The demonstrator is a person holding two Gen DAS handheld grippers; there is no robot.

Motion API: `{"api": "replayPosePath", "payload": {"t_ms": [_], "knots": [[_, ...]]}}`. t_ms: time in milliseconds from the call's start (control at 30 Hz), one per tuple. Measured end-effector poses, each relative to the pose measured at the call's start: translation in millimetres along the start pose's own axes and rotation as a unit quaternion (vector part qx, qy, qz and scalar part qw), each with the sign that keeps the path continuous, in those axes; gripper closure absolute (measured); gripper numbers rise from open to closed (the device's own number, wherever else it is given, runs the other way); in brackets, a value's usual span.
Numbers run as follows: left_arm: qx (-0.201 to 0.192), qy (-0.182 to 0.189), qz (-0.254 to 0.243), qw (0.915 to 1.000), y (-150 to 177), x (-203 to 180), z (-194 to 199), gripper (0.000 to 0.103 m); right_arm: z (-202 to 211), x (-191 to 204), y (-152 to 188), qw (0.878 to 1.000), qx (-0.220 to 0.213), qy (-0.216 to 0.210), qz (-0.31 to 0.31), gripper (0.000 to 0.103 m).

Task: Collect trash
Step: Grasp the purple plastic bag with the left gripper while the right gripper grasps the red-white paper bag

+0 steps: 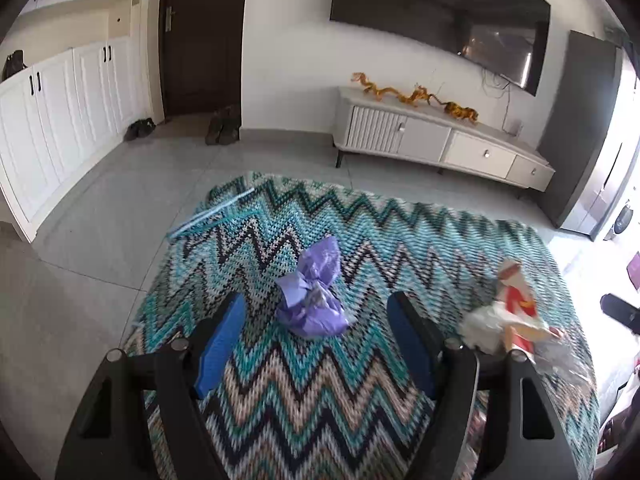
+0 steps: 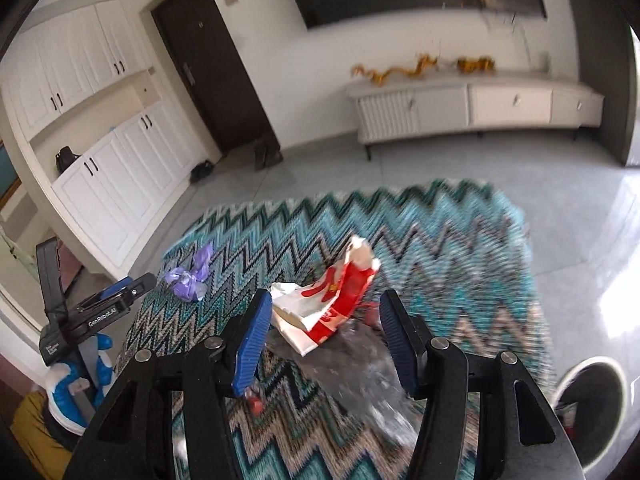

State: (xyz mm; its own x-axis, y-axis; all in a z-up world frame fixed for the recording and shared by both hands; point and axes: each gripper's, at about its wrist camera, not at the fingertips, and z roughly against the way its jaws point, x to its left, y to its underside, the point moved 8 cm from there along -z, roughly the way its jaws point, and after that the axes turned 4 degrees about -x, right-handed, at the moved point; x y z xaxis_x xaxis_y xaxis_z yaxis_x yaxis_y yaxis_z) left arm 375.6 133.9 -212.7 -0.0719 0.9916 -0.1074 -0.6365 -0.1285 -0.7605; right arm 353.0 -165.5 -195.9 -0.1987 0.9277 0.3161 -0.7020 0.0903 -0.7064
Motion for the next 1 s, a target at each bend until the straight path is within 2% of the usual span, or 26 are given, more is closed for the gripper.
{"api": "replayPosePath", "payload": {"t_ms": [267,500,567,600,633,667,800,1000], "knots": [[0.025,-0.010,0.004,0.9996,0,11,-55,0.031,-82,-10,9,0.997,0.065,-0.004,-0.046,0.058],[0.052,0.010,0.015,0.9985,6,12,-83,0.032,-115,-10,18,0.993,0.097,-0.012,-0.063,0.066],[0.059,0.015,0.015,0.9980,12,10,-86,0.036,-119,-10,20,0.992,0.103,-0.016,-0.067,0.076],[0.062,0.017,0.014,0.9978,13,9,-88,0.048,-123,-10,21,0.992,0.105,-0.020,-0.068,0.079],[0.067,0.022,0.013,0.9975,15,7,-89,0.056,-124,-10,21,0.992,0.106,-0.022,-0.069,0.087],[0.068,0.026,0.015,0.9973,16,6,-89,0.056,-124,-9,21,0.992,0.105,-0.023,-0.069,0.091],[0.058,0.029,0.016,0.9978,16,4,-77,0.060,-119,-5,20,0.993,0.091,-0.036,-0.067,0.098],[0.032,0.035,0.009,0.9988,8,-2,-35,0.062,-81,10,14,0.996,0.057,-0.049,-0.038,0.099]]}}
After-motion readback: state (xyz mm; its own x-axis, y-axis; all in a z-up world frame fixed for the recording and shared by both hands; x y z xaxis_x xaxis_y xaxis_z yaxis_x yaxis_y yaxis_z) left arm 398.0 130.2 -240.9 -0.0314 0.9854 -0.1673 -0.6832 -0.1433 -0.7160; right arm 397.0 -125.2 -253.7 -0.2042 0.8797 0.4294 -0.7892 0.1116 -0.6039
